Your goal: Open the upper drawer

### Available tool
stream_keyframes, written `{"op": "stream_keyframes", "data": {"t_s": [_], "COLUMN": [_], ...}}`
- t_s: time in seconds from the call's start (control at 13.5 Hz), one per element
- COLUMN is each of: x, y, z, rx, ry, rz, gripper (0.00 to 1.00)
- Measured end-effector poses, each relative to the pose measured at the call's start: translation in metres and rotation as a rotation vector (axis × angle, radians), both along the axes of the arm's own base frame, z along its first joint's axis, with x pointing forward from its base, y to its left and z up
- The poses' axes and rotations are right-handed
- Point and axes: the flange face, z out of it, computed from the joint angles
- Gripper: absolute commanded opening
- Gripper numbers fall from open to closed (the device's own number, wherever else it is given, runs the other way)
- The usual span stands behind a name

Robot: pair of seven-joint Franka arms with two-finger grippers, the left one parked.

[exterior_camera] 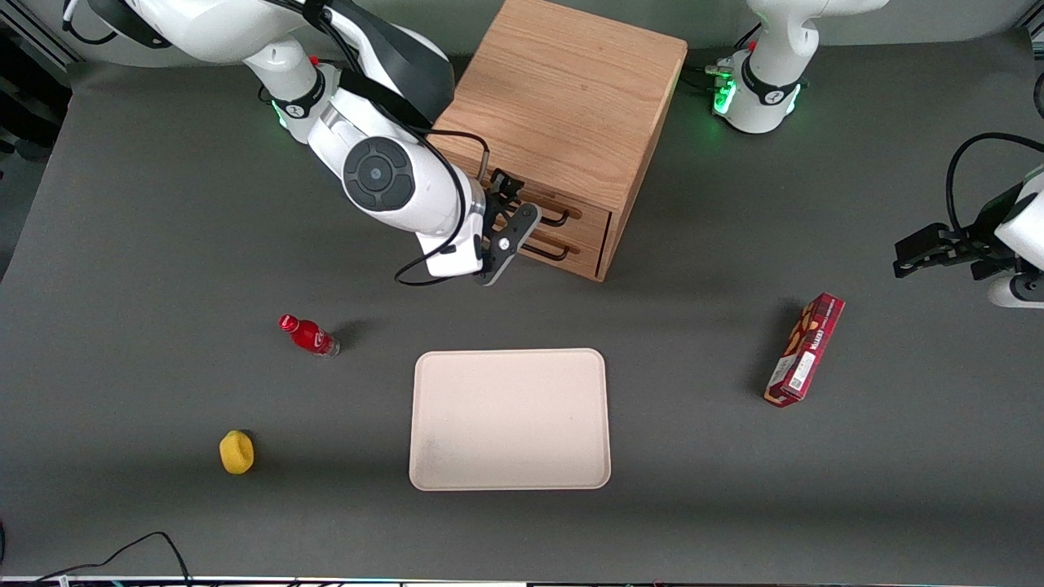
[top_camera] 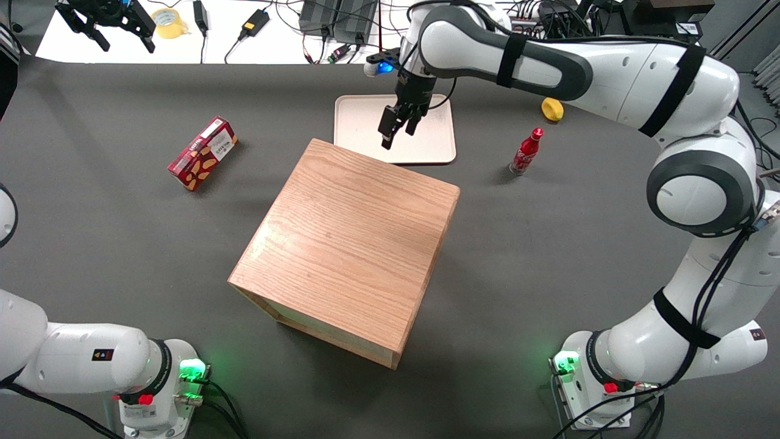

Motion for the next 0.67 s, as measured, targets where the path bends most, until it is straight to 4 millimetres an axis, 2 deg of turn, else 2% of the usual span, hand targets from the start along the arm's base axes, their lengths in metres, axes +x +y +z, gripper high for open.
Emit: {"op": "stream_keyframes", "data": {"t_s": [0.3, 0.67], "x": [-0.015, -0.023], "y": [0.013, 0.015], "z": [-0.019, -0.041], "rx": [-0.023, -0.050], "ry": [-0.020, -0.024], "rz": [0.037, 0.061], "gripper": [1.00, 1.00]}}
